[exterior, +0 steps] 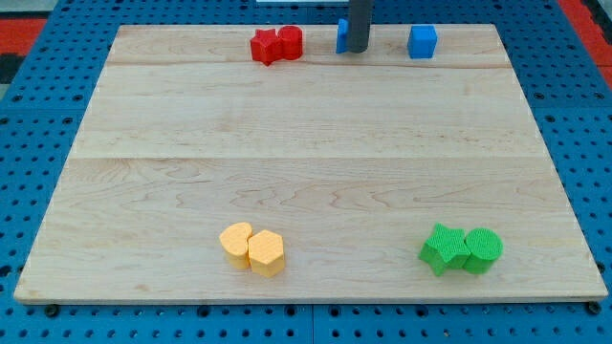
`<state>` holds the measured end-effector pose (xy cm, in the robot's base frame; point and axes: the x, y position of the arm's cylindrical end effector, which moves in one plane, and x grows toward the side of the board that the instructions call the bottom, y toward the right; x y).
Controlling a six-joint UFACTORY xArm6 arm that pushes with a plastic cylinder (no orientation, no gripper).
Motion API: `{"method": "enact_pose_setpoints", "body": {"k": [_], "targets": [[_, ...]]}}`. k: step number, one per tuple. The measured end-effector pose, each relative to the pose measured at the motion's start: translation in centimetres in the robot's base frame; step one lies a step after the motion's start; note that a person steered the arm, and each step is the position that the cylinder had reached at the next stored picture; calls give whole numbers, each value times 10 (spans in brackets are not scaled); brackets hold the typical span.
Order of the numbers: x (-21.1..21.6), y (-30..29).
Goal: Move the blue triangle to the bottom right side of the red circle
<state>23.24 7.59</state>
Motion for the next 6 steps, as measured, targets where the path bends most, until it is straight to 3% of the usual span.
{"method": "enact_pose_setpoints", "body": {"k": [1, 2, 6], "targets": [[-25, 41], [-37, 47], [-8, -74]]}}
